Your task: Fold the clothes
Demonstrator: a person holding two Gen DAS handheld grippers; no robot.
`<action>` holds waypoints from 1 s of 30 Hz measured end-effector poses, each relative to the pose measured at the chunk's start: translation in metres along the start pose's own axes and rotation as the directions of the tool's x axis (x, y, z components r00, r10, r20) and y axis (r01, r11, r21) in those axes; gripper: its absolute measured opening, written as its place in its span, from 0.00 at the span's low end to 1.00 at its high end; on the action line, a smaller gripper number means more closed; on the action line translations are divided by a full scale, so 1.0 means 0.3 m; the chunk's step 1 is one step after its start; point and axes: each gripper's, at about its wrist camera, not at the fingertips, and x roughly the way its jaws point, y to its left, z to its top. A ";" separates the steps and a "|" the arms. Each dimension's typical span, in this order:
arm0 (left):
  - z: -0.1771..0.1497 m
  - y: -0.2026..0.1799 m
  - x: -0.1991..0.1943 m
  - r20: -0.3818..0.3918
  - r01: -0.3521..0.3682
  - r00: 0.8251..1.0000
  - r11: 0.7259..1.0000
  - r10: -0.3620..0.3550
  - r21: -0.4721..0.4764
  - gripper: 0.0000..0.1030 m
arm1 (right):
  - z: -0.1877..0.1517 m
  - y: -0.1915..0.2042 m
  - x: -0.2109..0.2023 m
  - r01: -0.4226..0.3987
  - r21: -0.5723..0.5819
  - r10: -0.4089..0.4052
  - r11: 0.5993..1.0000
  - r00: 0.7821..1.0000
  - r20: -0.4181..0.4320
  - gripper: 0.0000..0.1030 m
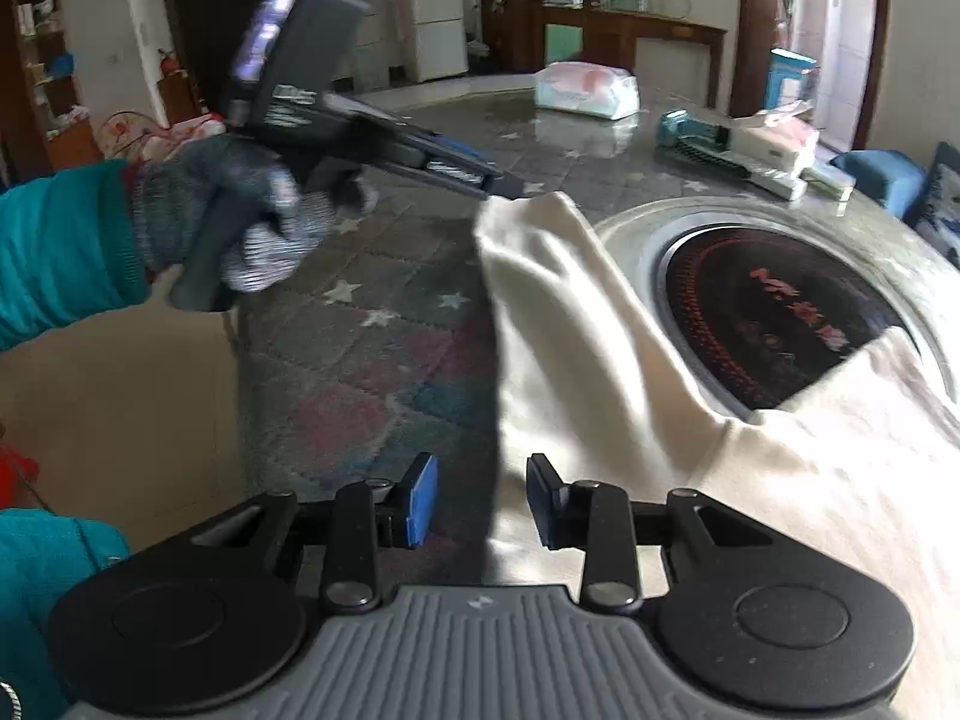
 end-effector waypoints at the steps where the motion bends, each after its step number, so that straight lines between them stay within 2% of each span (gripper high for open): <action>1: -0.002 -0.015 0.002 -0.005 0.019 1.000 1.000 -0.019 0.007 0.40 | -0.002 -0.001 0.011 0.001 0.013 -0.001 1.000 1.000 -0.006 0.32; 6: -0.007 -0.096 0.029 -0.035 0.106 0.994 0.993 -0.105 0.053 0.40 | 0.004 0.025 0.017 -0.093 -0.005 0.093 0.996 0.996 -0.007 0.32; 8: -0.007 -0.129 0.046 -0.037 0.127 0.992 0.987 -0.124 0.100 0.40 | 0.014 0.026 0.011 -0.091 -0.012 0.091 0.996 0.996 0.004 0.32; 11: 0.008 -0.148 0.086 -0.046 0.089 0.995 0.988 -0.084 0.126 0.40 | 0.035 0.008 0.004 -0.066 0.012 0.065 0.998 0.997 0.037 0.32; 14: 0.022 -0.141 0.113 -0.010 0.014 1.000 0.989 -0.013 0.150 0.40 | 0.059 -0.025 0.016 -0.013 0.061 0.009 0.998 0.998 0.064 0.32; 16: 0.036 -0.114 0.135 -0.022 0.009 1.000 0.992 -0.006 0.128 0.45 | 0.063 -0.033 0.034 0.004 0.064 -0.008 0.998 0.998 0.064 0.32; 20: 0.053 -0.080 0.178 -0.057 0.025 0.998 0.993 -0.019 0.111 0.44 | 0.072 -0.018 0.067 0.029 0.031 -0.030 0.999 0.999 0.036 0.29; 21: 0.055 -0.073 0.185 -0.061 0.033 0.998 0.994 -0.026 0.105 0.38 | 0.071 -0.018 0.074 0.030 0.029 -0.031 0.999 0.999 0.032 0.23; 22: 0.058 -0.070 0.189 -0.061 0.048 0.997 0.994 -0.041 0.102 0.25 | 0.072 -0.019 0.082 0.035 0.033 -0.036 0.999 0.999 0.029 0.19; 23: 0.061 -0.070 0.193 -0.060 0.052 0.997 0.993 -0.046 0.106 0.18 | 0.070 -0.017 0.086 0.046 0.036 -0.047 0.998 0.998 0.031 0.14; 24: 0.066 -0.074 0.196 -0.054 0.045 0.998 0.993 -0.039 0.114 0.14 | 0.069 -0.013 0.089 0.056 0.036 -0.057 0.998 0.998 0.034 0.07; 25: 0.071 -0.078 0.199 -0.048 0.037 0.998 0.992 -0.031 0.121 0.09 | 0.067 -0.008 0.085 0.055 0.037 -0.056 0.998 0.998 0.034 0.05; 28: 0.079 -0.086 0.209 -0.018 -0.004 1.000 0.990 0.007 0.139 0.09 | 0.065 0.002 0.087 0.023 0.027 -0.024 0.999 0.999 0.031 0.02; 30: 0.080 -0.082 0.223 -0.039 0.004 0.999 0.992 0.001 0.130 0.09 | 0.057 0.022 0.089 0.014 -0.021 -0.013 1.000 0.999 0.033 0.02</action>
